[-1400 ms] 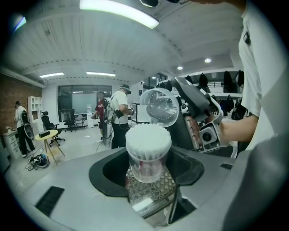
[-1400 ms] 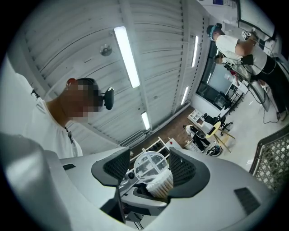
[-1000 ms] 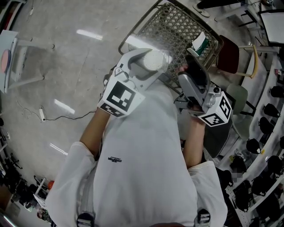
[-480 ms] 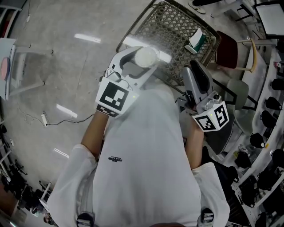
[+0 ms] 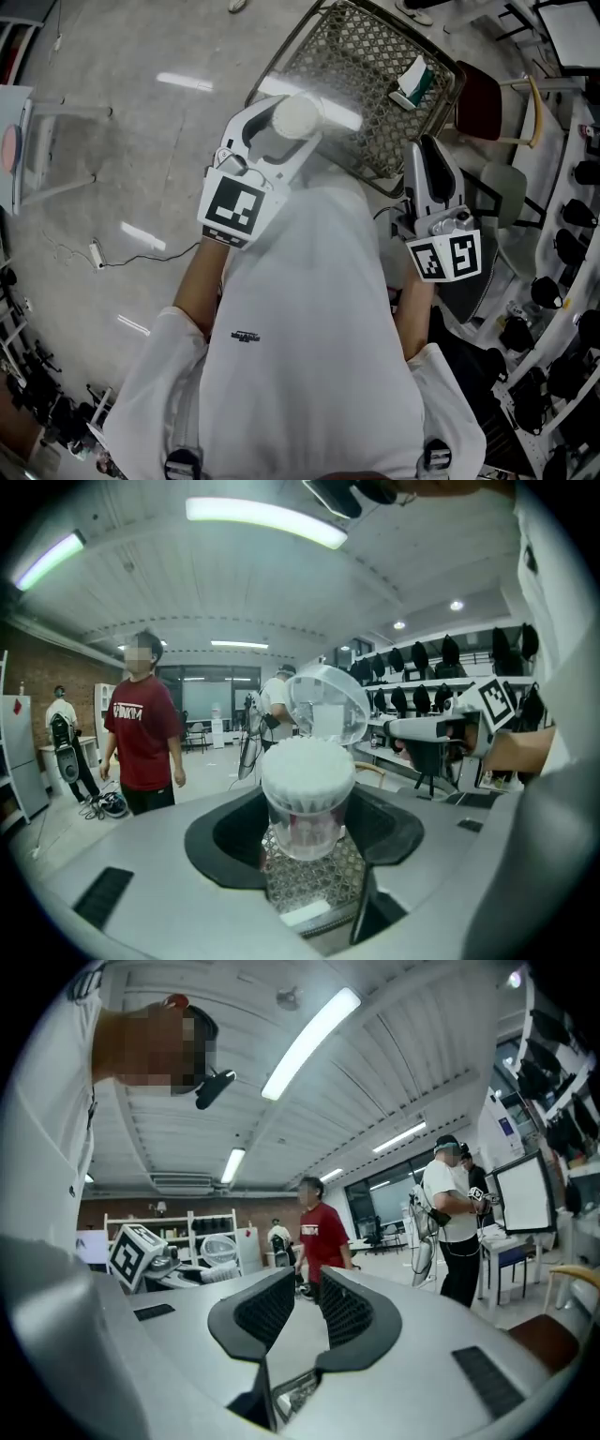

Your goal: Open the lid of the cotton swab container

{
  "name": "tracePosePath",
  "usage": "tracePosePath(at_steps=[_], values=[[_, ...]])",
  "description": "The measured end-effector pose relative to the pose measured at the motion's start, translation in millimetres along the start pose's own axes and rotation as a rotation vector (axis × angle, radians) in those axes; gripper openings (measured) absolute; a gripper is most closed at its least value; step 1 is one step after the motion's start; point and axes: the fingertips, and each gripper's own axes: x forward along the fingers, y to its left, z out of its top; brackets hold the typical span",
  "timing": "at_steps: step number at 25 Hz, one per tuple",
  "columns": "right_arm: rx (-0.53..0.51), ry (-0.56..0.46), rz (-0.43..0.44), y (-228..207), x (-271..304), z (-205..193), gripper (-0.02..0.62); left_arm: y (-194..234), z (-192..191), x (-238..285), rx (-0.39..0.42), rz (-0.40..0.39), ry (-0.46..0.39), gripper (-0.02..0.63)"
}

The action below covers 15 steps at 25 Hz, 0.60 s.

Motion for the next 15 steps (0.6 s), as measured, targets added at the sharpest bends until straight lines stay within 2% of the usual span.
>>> tracePosePath(at_steps=[4, 8, 15], values=[[-0.059, 0.030, -0.061, -8, -6, -8, 0.058, 1, -1, -2, -0.017, 0.021, -0.003, 0.244], [-0.099, 0.029, -0.086, -3, -8, -9, 0.018, 1, -4, -7, -0.015, 0.037, 0.002, 0.244], [-0.142, 0.057, -0.109, 2, -9, -15, 0.008, -2, -4, -9, -0.018, 0.043, 0.002, 0.244]])
